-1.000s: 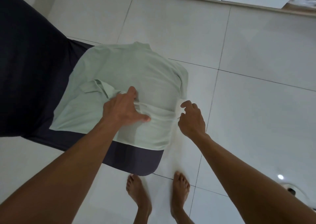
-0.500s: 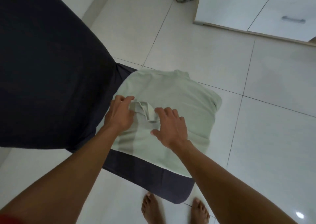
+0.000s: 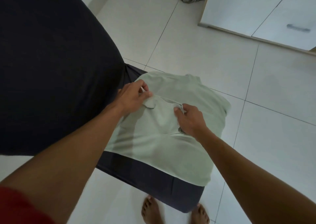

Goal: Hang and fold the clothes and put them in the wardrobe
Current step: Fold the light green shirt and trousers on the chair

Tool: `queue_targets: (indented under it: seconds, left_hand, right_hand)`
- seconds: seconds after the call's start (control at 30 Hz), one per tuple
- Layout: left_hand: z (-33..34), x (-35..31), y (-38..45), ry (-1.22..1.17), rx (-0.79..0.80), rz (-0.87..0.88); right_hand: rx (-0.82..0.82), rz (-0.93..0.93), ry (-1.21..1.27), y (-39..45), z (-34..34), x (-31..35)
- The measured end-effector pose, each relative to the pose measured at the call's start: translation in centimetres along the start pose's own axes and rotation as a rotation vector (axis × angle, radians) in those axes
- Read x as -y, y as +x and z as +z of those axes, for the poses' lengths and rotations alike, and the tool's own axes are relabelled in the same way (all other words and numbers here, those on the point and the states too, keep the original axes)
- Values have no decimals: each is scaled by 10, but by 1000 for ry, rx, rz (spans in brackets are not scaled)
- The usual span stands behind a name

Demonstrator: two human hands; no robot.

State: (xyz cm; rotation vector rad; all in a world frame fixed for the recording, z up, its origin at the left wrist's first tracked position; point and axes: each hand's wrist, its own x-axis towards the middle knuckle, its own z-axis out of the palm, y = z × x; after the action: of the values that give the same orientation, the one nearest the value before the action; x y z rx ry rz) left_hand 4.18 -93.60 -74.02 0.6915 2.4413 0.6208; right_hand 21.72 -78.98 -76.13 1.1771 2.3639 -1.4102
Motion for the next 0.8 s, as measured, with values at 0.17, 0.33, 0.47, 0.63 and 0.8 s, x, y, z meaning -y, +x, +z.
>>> queue_targets:
  seconds: [0.17, 0.33, 0.47, 0.63, 0.8]
  left_hand:
    - [6, 12, 8, 67, 143, -80]
    - [13, 2, 11, -273, -53, -167]
    - [26, 8, 16, 50, 117, -141]
    - [34, -2, 20, -34, -150, -79]
    - [12, -13, 4, -141, -124, 54]
  right_hand:
    - [-12, 25, 26, -4, 1, 2]
    - [-32, 36, 31, -4, 0, 1]
    - [-22, 49, 68, -6, 1, -2]
    - [-10, 74, 85, -7, -2, -1]
    - [-23, 33, 88, -20, -6, -2]
